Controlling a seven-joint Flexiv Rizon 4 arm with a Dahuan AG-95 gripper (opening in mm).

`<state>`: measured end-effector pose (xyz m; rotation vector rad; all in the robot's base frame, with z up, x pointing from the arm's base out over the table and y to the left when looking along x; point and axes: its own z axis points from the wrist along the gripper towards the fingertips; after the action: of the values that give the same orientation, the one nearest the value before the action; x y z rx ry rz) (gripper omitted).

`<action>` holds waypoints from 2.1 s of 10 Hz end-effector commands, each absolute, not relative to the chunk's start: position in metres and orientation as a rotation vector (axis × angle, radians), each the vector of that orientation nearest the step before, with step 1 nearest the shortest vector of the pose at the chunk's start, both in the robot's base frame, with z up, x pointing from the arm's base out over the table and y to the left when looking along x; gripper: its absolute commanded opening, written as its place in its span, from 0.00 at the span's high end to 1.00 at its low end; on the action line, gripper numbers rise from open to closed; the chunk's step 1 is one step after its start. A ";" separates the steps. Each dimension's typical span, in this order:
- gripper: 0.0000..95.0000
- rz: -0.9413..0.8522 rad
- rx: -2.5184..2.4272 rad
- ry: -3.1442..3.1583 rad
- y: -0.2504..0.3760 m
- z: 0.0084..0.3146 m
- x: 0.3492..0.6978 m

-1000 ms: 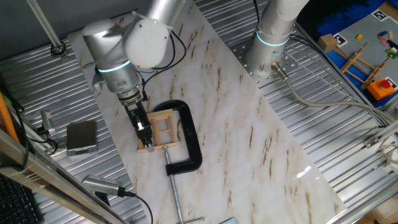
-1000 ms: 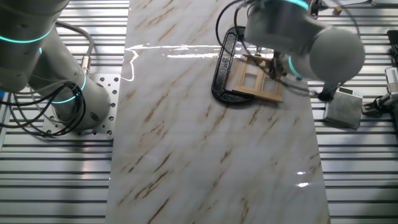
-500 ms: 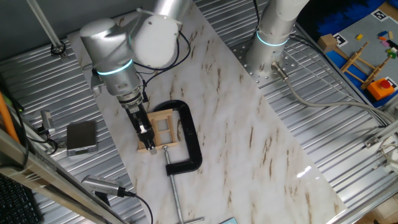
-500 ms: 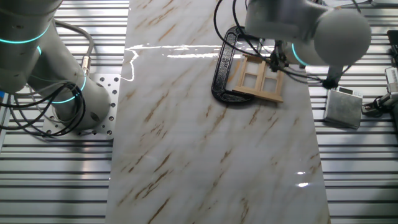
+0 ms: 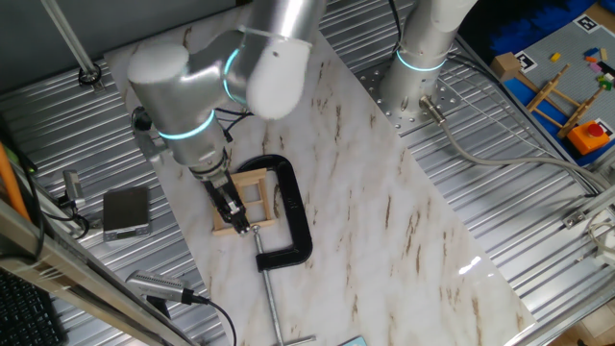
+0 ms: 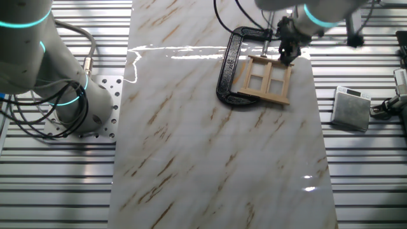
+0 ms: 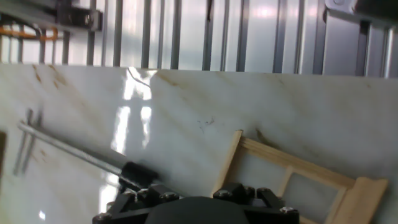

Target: Close a sliding window

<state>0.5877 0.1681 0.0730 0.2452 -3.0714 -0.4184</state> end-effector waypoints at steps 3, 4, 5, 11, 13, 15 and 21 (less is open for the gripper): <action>0.40 -0.259 0.515 -3.065 0.156 0.086 0.577; 0.40 -0.261 0.543 -3.048 0.156 0.086 0.577; 0.40 -0.253 0.511 -3.023 0.156 0.086 0.577; 0.80 -0.057 0.478 -2.980 0.155 0.084 0.576; 1.00 0.024 0.571 -2.955 0.136 0.086 0.575; 1.00 0.036 0.682 -2.928 0.092 0.083 0.578; 1.00 0.037 0.903 -2.864 0.013 0.085 0.604</action>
<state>0.5987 0.0211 0.0845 0.8769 -2.8733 0.0603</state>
